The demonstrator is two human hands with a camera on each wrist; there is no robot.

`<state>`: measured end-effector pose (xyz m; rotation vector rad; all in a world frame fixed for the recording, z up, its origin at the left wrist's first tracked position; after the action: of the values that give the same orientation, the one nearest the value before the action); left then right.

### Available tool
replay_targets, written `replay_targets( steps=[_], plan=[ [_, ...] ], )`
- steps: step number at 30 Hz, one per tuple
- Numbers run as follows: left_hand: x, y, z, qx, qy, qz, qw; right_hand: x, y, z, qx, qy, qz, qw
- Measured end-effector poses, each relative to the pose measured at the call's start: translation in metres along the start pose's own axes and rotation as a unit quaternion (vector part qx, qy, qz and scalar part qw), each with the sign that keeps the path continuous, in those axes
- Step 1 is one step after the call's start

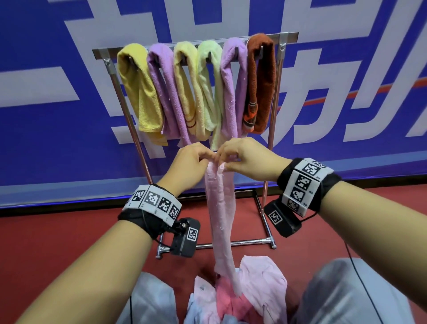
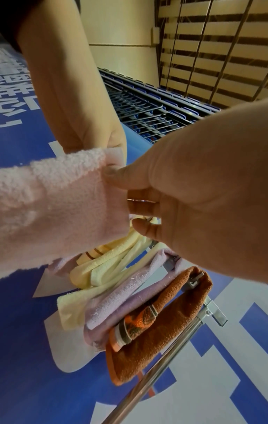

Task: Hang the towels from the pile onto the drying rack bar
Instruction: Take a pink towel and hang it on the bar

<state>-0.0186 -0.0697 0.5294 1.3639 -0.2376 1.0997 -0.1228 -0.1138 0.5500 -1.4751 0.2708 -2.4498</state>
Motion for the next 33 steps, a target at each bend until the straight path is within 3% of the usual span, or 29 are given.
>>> replay_targets(
  steps=[7, 13, 33],
  plan=[
    [-0.002, -0.003, -0.001, 0.022, -0.010, -0.114, 0.993, 0.000, 0.014, -0.001, -0.078, 0.027, -0.016, 0.996],
    [-0.001, -0.003, -0.001, 0.046, -0.024, -0.182, 0.982, 0.001, 0.018, -0.002, -0.099, 0.064, -0.022, 0.993],
    [-0.010, -0.002, -0.007, 0.047, -0.058, -0.169, 0.983, -0.004, 0.021, -0.007, -0.102, 0.071, -0.059, 0.990]
  ],
)
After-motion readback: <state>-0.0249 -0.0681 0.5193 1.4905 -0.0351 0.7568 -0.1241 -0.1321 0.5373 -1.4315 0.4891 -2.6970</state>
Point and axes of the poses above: each hand's wrist, its own z-axis towards the middle knuckle, its own x-axis out of the back of the hand, y = z × x, the point moved 10 cm from there along z, towards the middle knuckle, and after that the axes turned 11 degrees about x, right-handed, at the moved point
